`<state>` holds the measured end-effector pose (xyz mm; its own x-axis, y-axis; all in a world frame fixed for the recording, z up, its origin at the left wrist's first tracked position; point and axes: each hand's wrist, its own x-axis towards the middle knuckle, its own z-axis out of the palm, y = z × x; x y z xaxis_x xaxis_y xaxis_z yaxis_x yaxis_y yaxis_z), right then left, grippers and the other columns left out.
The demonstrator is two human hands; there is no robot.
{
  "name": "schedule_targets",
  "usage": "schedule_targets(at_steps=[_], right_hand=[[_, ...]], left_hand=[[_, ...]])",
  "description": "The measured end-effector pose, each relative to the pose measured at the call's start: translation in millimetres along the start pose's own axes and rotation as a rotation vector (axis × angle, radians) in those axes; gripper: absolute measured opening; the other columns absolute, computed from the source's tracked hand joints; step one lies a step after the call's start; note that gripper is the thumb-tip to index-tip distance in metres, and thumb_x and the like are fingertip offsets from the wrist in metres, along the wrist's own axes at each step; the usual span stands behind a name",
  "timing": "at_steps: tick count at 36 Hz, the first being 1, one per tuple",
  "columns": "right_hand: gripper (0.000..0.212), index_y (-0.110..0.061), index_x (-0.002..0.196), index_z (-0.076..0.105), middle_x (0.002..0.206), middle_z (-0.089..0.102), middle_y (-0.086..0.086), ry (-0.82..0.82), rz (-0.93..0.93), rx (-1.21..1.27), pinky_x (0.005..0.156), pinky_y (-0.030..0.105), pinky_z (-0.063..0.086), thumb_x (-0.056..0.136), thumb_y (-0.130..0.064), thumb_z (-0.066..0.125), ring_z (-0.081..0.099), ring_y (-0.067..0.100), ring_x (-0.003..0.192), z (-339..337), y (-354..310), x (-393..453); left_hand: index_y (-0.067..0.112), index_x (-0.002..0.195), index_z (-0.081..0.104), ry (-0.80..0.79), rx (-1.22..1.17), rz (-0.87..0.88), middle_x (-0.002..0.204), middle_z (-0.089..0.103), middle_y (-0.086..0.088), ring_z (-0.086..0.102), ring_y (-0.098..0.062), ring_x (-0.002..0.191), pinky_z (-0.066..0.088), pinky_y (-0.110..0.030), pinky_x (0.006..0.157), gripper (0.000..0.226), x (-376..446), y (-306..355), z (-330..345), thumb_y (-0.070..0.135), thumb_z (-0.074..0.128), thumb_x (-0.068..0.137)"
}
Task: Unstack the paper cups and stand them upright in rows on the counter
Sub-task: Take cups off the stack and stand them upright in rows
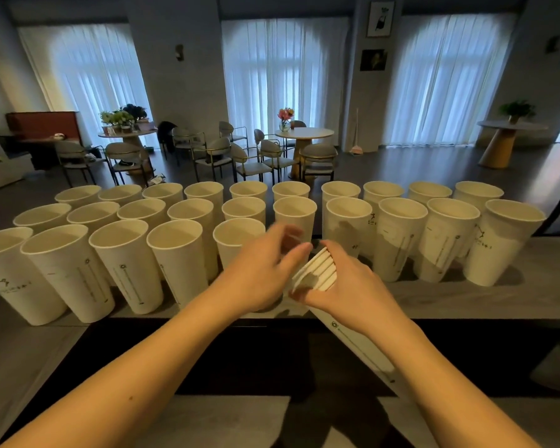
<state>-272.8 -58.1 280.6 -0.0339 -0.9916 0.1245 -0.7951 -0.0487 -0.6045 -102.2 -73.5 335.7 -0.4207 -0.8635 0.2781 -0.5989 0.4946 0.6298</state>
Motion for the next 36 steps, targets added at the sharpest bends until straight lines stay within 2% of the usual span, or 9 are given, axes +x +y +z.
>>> schedule_targets(at_steps=[3, 6, 10, 14, 18, 23, 28, 31, 36], right_hand=[[0.112, -0.040, 0.152, 0.020, 0.137, 0.051, -0.009, -0.006, -0.023, 0.033, 0.095, 0.044, 0.052, 0.060, -0.079, 0.073, 0.055, 0.018, 0.120, -1, 1, -2], [0.110, -0.034, 0.150, 0.025, 0.136, 0.050, -0.010, -0.018, -0.042, 0.058, 0.094, 0.043, 0.053, 0.062, -0.077, 0.074, 0.055, 0.013, 0.115, -5, 4, -5], [0.091, -0.038, 0.136, 0.043, 0.118, 0.060, -0.016, -0.029, -0.082, 0.116, 0.084, 0.039, 0.058, 0.060, -0.080, 0.073, 0.061, 0.004, 0.101, -11, 14, -10], [0.096, -0.048, 0.143, 0.033, 0.125, 0.059, -0.018, -0.051, -0.095, 0.145, 0.090, 0.039, 0.056, 0.061, -0.079, 0.073, 0.059, 0.004, 0.108, -18, 22, -17], [0.093, -0.047, 0.142, 0.033, 0.123, 0.058, -0.018, -0.046, -0.059, 0.136, 0.090, 0.040, 0.054, 0.064, -0.078, 0.073, 0.058, 0.004, 0.107, -26, 32, -20], [0.105, -0.040, 0.150, 0.024, 0.135, 0.055, -0.006, -0.121, 0.092, -0.003, 0.097, 0.040, 0.050, 0.064, -0.075, 0.073, 0.055, 0.018, 0.116, -36, 51, -22], [0.109, -0.037, 0.156, 0.019, 0.149, 0.046, -0.001, -0.101, 0.178, -0.040, 0.104, 0.040, 0.044, 0.068, -0.071, 0.075, 0.046, 0.025, 0.131, -41, 61, -26], [0.109, -0.038, 0.156, 0.018, 0.150, 0.045, -0.002, -0.096, 0.177, -0.032, 0.104, 0.040, 0.042, 0.069, -0.070, 0.075, 0.045, 0.024, 0.133, -43, 63, -27], [0.110, -0.040, 0.156, 0.014, 0.155, 0.040, -0.003, -0.077, 0.160, 0.006, 0.107, 0.041, 0.040, 0.071, -0.069, 0.076, 0.042, 0.023, 0.137, -48, 65, -28]], left_hand=[[0.024, 0.114, 0.062, -0.263, -0.155, -0.109, 0.092, 0.066, 0.016, 0.058, 0.009, 0.074, 0.040, -0.009, 0.062, 0.026, 3, 8, 10, 0.035, 0.041, 0.102], [0.019, 0.095, 0.068, -0.321, -0.275, -0.209, 0.056, 0.062, 0.016, 0.055, 0.007, 0.046, 0.039, -0.011, 0.050, 0.025, 4, 11, 12, 0.028, 0.045, 0.102], [0.017, 0.100, 0.073, -0.278, -0.286, -0.204, 0.064, 0.067, 0.014, 0.059, 0.007, 0.052, 0.041, -0.011, 0.054, 0.022, 5, 13, 16, 0.028, 0.053, 0.098], [0.023, 0.094, 0.074, -0.180, -0.291, -0.200, 0.082, 0.074, 0.008, 0.067, 0.002, 0.074, 0.047, -0.020, 0.070, 0.009, 7, 14, 20, 0.026, 0.068, 0.089], [0.028, 0.095, 0.069, -0.033, -0.241, -0.123, 0.092, 0.073, 0.008, 0.068, -0.005, 0.086, 0.056, -0.031, 0.079, 0.007, 14, 19, 15, 0.025, 0.066, 0.090], [0.020, 0.098, 0.064, 0.242, 0.074, 0.053, 0.083, 0.061, 0.010, 0.058, -0.005, 0.077, 0.050, -0.026, 0.065, 0.012, 21, 25, 0, 0.030, 0.060, 0.093], [0.019, 0.101, 0.063, 0.155, 0.435, 0.159, 0.096, 0.069, -0.003, 0.064, -0.021, 0.090, 0.054, -0.039, 0.077, 0.014, 31, 20, 22, 0.030, 0.059, 0.093], [0.020, 0.107, 0.064, 0.089, 0.645, 0.194, 0.104, 0.070, -0.004, 0.064, -0.023, 0.095, 0.049, -0.032, 0.076, 0.019, 39, 11, 39, 0.032, 0.060, 0.093], [0.019, 0.110, 0.065, 0.100, 0.694, 0.184, 0.105, 0.070, -0.005, 0.065, -0.022, 0.096, 0.053, -0.032, 0.077, 0.024, 45, -2, 50, 0.034, 0.062, 0.091]])
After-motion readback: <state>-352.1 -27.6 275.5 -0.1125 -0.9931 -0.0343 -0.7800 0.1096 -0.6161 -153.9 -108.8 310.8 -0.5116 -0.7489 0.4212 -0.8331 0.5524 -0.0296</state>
